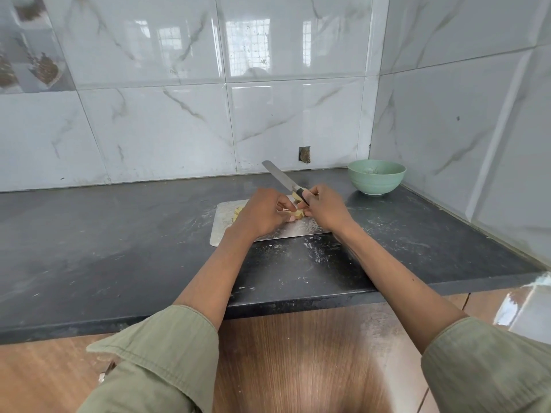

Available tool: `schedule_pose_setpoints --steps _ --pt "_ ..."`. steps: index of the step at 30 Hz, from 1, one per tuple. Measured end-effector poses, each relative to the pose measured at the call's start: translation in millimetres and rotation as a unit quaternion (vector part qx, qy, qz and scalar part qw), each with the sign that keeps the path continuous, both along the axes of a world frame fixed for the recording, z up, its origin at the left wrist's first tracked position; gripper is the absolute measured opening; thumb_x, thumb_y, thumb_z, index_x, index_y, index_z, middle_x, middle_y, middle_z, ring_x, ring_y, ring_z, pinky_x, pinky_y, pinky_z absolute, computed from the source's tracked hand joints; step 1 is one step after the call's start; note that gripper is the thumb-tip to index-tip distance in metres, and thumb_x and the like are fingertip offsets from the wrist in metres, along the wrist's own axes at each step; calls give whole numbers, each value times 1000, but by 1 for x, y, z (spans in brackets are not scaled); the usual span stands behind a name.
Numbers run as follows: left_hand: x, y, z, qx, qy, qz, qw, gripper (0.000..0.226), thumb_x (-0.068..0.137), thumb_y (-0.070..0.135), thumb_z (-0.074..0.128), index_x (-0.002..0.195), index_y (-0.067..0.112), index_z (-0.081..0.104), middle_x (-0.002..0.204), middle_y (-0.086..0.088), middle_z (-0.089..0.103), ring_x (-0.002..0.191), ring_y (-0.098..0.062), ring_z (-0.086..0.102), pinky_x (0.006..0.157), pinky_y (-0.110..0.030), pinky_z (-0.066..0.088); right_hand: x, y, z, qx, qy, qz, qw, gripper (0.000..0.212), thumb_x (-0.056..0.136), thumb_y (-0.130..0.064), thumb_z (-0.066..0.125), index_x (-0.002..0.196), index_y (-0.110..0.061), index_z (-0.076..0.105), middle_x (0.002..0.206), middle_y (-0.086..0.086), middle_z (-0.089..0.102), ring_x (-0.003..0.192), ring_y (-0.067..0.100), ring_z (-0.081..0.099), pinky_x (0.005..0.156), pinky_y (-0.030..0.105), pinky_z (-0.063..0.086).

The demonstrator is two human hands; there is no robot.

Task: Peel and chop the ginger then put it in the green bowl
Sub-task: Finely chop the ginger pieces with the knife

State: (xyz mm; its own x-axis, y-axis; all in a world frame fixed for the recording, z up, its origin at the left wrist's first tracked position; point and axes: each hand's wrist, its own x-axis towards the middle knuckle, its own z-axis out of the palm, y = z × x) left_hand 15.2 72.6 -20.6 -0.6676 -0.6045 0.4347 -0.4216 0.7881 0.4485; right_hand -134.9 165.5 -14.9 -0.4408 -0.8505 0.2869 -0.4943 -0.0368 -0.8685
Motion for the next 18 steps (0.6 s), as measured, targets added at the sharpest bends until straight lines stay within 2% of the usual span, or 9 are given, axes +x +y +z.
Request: schedule_pose_setpoints --steps 5,8,11,14,18 --pt "-1 -3 -1 6 -7 -5 1000 20 84 22 85 104 21 82 99 3 79 91 -7 70 87 -25 53 2 0 -1 16 32 17 999 24 106 -39 52 106 -17 60 94 -6 77 90 19 73 90 49 57" --pt "-1 -4 -1 13 -4 -2 1000 19 83 23 86 102 22 83 98 5 79 90 -6 70 91 -30 57 4 1 0 13 33 14 999 23 107 -37 51 108 -15 59 95 -5 77 91 20 73 89 47 57" --pt "-2 -4 -2 23 6 6 1000 18 82 30 87 98 24 83 93 8 79 88 -6 71 91 -36 59 4 6 1 0 36 -21 999 20 107 -31 50 105 -13 58 93 -1 75 92 26 71 80 45 55" --pt "-2 -3 -2 32 13 12 999 18 83 36 86 97 25 84 92 10 78 88 -5 69 89 -35 58 5 17 -2 3 114 -90 989 19 106 -27 51 101 -10 58 94 4 68 90 27 63 68 38 39" --pt "-3 -1 -2 36 16 15 999 17 83 33 86 96 23 84 92 9 79 87 -5 69 89 -36 58 12 38 -11 7 209 -124 970 12 105 -22 50 104 -10 54 95 5 61 85 26 50 70 38 32"
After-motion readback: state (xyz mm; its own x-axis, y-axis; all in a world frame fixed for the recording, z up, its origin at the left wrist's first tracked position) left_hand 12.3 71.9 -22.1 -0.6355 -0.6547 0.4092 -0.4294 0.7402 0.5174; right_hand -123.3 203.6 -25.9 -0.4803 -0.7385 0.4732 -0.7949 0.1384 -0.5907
